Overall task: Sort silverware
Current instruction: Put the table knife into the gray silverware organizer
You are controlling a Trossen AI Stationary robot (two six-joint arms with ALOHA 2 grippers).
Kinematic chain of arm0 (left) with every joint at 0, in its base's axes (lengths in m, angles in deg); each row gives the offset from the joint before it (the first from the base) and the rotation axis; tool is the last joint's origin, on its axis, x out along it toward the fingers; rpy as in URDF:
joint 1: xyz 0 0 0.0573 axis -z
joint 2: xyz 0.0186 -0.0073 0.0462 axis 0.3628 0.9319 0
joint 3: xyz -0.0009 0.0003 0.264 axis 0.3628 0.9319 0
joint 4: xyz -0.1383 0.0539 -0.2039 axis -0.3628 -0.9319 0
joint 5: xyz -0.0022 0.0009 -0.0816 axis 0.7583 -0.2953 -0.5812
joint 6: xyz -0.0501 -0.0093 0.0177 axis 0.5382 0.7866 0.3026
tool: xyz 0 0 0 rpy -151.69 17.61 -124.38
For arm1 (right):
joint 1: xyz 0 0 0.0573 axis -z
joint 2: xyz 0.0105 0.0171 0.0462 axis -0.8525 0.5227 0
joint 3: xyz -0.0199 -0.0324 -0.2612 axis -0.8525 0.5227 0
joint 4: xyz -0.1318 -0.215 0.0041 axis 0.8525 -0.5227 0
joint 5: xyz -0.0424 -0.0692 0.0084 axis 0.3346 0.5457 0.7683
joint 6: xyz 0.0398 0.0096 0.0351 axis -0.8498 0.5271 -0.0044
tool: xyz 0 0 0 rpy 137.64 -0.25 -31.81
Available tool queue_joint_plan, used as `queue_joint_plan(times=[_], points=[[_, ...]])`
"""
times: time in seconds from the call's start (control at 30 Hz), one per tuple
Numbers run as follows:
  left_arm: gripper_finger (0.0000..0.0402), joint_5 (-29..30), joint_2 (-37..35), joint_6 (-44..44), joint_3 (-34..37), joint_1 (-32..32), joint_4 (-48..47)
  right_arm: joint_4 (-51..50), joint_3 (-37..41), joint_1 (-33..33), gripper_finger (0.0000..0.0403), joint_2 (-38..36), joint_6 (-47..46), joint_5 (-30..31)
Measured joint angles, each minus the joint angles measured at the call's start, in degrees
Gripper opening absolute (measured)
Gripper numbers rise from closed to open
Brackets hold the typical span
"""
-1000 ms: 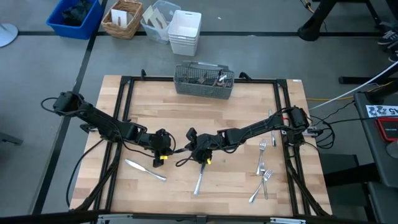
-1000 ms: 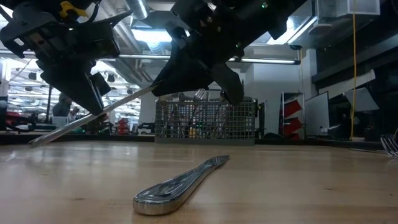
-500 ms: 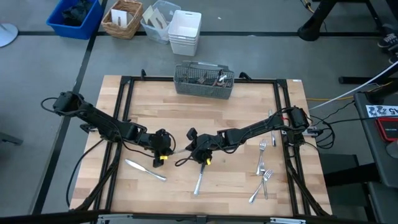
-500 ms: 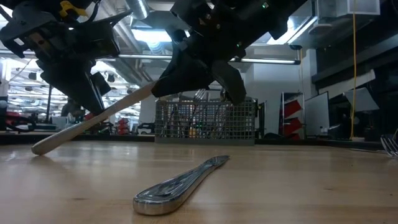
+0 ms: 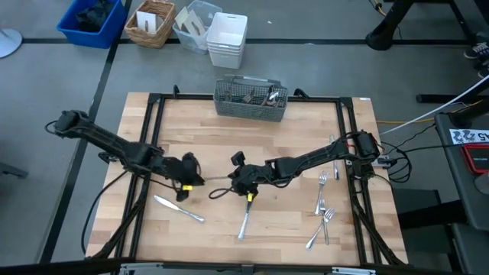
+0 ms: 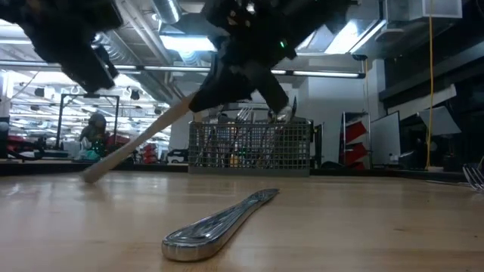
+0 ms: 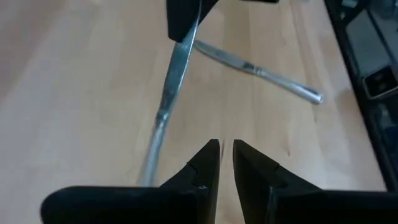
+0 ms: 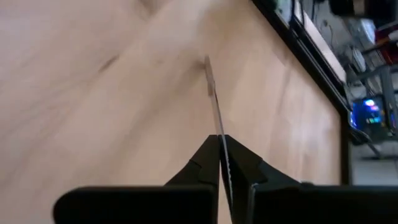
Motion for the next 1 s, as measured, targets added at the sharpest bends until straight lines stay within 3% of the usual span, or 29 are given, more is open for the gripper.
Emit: queue_joint_plan(times=[0.27, 0.53, 0.77, 1.0], points=[[0.0038, 8.39, -13.43, 5.90, 0.00, 4.62, -8.39, -21.08, -15.77, 3.87, 0.0014, -0.09, -3.21, 0.90], [0.0038, 14.27, -15.70, 9.05, 0.20, 8.33, -12.60, -38.60, -35.02, 10.78, 0.0014, -0.24, -6.26, 3.68], [0.0038, 17.80, -15.60, 9.19, 2.90, 9.21, -11.43, -41.84, -46.00, 18.03, 0.0014, -0.33, -6.41, 3.69], [0.0038, 20.08, -15.56, 10.76, 5.56, 9.21, -11.52, -42.82, -47.63, 25.56, 0.0014, -0.24, -6.41, 3.14]])
